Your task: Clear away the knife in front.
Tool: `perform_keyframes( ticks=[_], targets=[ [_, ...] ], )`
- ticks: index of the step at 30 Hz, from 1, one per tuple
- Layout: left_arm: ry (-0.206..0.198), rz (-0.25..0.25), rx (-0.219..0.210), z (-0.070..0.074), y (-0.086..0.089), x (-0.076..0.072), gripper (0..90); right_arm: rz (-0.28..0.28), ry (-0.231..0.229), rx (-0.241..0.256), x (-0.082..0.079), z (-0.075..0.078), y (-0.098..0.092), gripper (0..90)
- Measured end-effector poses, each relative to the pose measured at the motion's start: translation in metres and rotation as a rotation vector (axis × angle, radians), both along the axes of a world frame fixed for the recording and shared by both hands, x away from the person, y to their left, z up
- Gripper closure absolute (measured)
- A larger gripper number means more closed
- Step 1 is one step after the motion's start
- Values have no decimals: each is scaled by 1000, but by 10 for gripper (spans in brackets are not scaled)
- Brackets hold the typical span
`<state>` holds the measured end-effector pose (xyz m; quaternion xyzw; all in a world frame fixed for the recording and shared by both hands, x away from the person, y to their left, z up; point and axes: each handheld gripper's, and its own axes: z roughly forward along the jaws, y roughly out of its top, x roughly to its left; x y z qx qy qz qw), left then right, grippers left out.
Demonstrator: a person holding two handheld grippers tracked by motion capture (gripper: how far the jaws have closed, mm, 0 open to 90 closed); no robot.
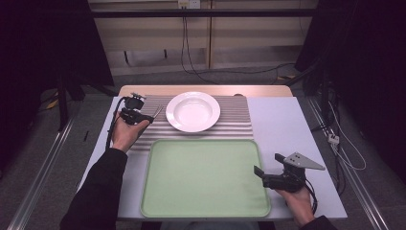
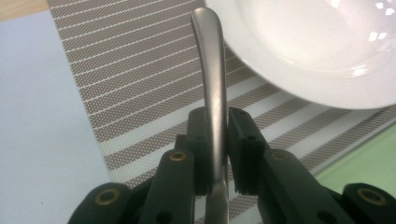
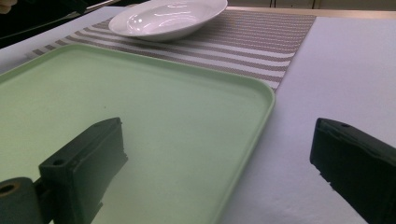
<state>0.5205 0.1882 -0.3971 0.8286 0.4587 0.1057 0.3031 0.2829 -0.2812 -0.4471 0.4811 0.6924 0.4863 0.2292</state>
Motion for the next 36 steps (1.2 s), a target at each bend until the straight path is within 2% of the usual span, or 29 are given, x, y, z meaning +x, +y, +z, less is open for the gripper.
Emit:
perform_keyframes(
  ticks=[6,7,8,12,18,23,26,29,36],
  targets=[
    [-22,-28,-5,7,-6,-12,798,-2,0,-1,0,0,0,31],
    [-24,-20,-15,7,-7,-14,798,-2,0,-2,0,0,0,31],
    [-21,-34,-4,8,-7,-15,798,-1,0,-2,-1,0,0,31],
    [-22,-32,-22,10,-9,-22,798,-1,-1,-2,-1,1,0,31],
    [-33,-73,-6,12,-16,-35,798,-2,-1,0,-1,1,0,32],
    [-40,-90,-16,15,-22,-45,798,-2,-1,1,0,1,1,32],
    [-33,-102,10,17,-26,-51,798,2,-1,-2,0,0,1,32],
    [-36,-117,17,20,-30,-58,798,3,-1,-1,0,1,1,34],
    [-42,-143,-11,22,-39,-71,798,4,-4,-2,0,1,1,34]
  ],
)
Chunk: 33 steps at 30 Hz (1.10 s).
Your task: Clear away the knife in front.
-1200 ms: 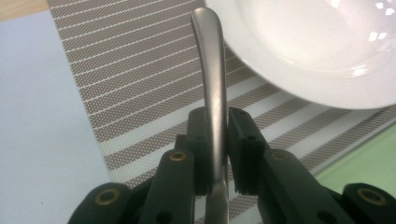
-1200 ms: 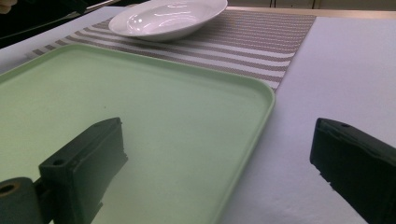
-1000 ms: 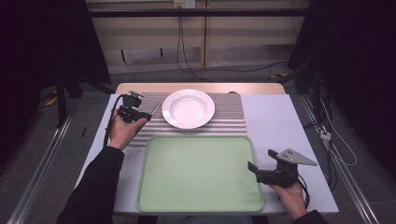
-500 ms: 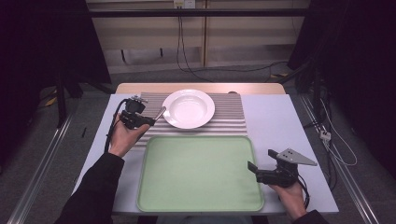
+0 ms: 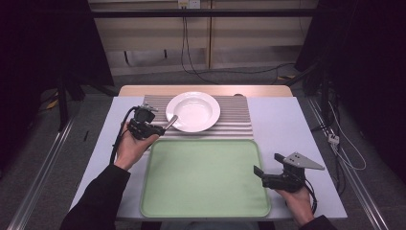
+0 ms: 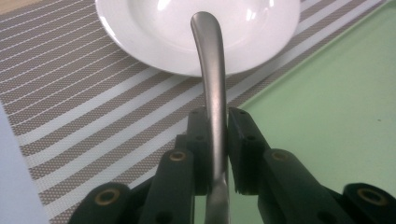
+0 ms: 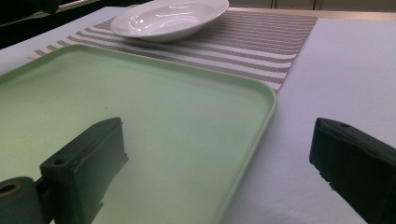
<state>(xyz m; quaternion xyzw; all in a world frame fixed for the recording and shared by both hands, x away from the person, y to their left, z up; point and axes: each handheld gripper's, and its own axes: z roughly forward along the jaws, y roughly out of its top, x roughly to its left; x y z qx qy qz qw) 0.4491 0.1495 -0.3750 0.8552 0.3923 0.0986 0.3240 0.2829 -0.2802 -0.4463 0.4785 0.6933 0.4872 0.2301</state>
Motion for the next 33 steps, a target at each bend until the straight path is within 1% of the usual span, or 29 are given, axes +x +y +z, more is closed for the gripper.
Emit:
perform_keyframes(
  ticks=[4,9,12,16,18,19,22,24,27,29,30,33],
  targets=[
    [-1,-15,16,-1,-5,-6,797,0,0,0,0,0,0,35],
    [2,-33,15,-5,-13,-13,798,-1,0,-1,0,0,0,35],
    [-2,-46,14,-5,-17,-17,797,0,-1,-1,0,0,0,35],
    [-1,-48,20,-7,-22,-22,797,0,0,-1,0,0,1,35],
    [4,-55,14,-8,-24,-25,797,-1,0,-2,0,0,1,35],
    [-2,-51,23,-8,-25,-27,797,0,0,-3,0,0,1,35],
    [9,-69,11,-9,-27,-30,797,1,1,-4,0,0,1,35],
    [10,-67,12,-10,-29,-33,797,2,1,-4,0,0,2,36],
    [24,-70,25,-12,-31,-35,797,5,0,-9,1,0,2,37],
    [26,-66,24,-13,-33,-37,797,4,2,-7,1,0,2,38],
    [28,-74,32,-14,-34,-38,797,5,1,-10,1,0,2,38],
    [31,-80,23,-17,-37,-42,797,4,1,-9,1,0,2,38]
  ],
)
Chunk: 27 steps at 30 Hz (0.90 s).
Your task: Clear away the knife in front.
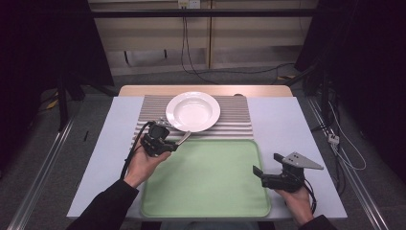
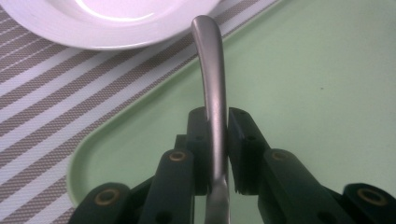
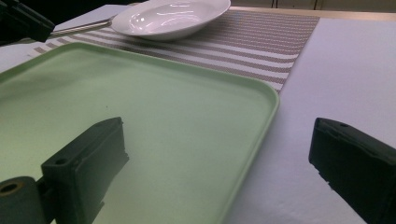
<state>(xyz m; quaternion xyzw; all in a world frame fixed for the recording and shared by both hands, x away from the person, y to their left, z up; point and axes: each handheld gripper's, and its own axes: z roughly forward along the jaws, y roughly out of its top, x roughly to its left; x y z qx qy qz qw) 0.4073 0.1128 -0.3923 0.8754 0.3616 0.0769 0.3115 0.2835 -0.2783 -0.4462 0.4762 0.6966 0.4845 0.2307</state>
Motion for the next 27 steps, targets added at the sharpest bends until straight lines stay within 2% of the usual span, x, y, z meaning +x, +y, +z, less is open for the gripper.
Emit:
perform_keyframes(
  ticks=[3,8,9,11,14,20,27],
  targets=[
    [13,-7,0,-7,-4,-3,796,2,1,-5,0,0,0,39],
    [34,-28,32,-18,-10,-7,797,6,2,-4,0,0,0,42],
    [43,-31,22,-21,-11,-7,797,5,4,-3,0,0,0,42],
    [48,-37,34,-23,-13,-8,797,6,1,-4,0,0,0,43],
    [63,-41,28,-27,-16,-10,797,7,3,-3,0,0,0,43],
    [90,-35,34,-35,-17,-11,796,8,3,-4,0,0,0,43],
    [99,-23,49,-40,-16,-13,796,8,4,-2,0,0,0,43]
  ],
)
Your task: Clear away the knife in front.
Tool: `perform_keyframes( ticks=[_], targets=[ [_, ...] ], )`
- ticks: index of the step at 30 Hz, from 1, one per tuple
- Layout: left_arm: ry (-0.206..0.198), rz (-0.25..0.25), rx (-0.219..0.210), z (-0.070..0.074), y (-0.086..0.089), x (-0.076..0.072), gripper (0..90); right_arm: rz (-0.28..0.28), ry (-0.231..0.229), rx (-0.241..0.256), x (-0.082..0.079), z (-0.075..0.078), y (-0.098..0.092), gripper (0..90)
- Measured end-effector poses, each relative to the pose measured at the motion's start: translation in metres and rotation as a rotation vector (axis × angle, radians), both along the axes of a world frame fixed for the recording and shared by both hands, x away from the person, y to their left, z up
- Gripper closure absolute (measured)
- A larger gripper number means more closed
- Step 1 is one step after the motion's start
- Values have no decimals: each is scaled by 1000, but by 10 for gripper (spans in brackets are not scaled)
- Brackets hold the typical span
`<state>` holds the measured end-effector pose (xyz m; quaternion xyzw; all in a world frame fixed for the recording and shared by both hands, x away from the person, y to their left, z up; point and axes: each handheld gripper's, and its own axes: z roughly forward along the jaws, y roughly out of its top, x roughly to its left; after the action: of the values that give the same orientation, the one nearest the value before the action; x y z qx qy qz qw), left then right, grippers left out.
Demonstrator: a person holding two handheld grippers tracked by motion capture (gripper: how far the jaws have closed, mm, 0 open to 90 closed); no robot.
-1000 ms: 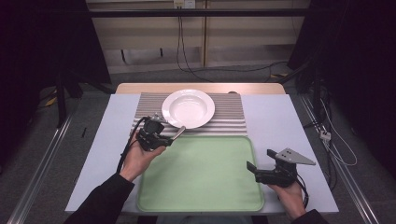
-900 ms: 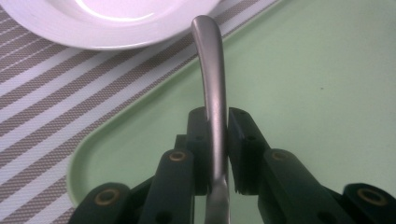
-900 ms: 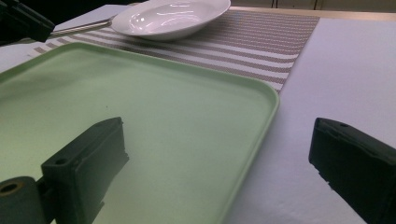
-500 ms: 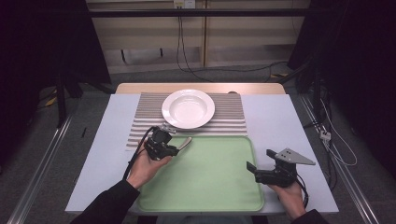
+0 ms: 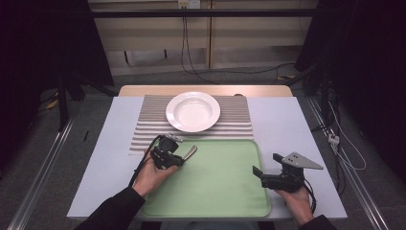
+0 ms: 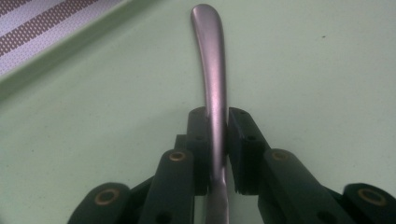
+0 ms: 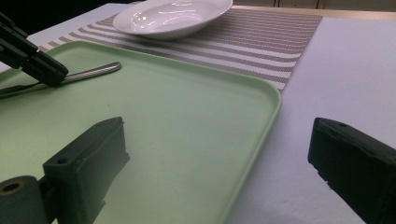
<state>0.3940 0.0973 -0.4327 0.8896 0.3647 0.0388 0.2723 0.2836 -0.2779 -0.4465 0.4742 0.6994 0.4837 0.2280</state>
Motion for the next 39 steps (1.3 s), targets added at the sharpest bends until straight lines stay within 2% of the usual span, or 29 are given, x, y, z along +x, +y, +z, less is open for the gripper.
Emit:
perform_keyframes(
  ticks=[9,19,24,26,28,31,33,35,36,37,38,39],
  targets=[
    [7,8,5,0,4,-9,795,-1,-1,-2,0,0,0,43],
    [26,23,-19,0,12,-21,793,-3,0,-4,-1,0,0,44],
    [19,26,-15,0,13,-26,792,-2,-3,-5,0,0,0,43],
    [21,19,-17,0,14,-27,791,-1,-2,-10,0,0,0,43],
    [7,-1,-2,0,14,-28,789,-1,-2,-7,-1,0,0,43],
    [12,-25,-15,0,16,-27,780,-1,-4,-7,-1,0,0,44],
    [13,-38,-32,0,17,-26,731,0,-4,-5,-2,1,-1,43],
    [-7,-51,-32,0,16,-27,662,2,-5,-5,-1,0,-1,43],
    [-3,-67,-54,1,16,-27,629,3,-4,-4,-1,0,-1,44],
    [-14,-83,-64,1,16,-27,604,3,-5,-4,-1,0,-1,44],
    [-36,-77,-73,2,15,-27,555,3,-5,-4,-1,0,-1,43],
    [-72,-66,-62,2,14,-28,474,3,-4,-2,-1,0,-1,43]
  ],
)
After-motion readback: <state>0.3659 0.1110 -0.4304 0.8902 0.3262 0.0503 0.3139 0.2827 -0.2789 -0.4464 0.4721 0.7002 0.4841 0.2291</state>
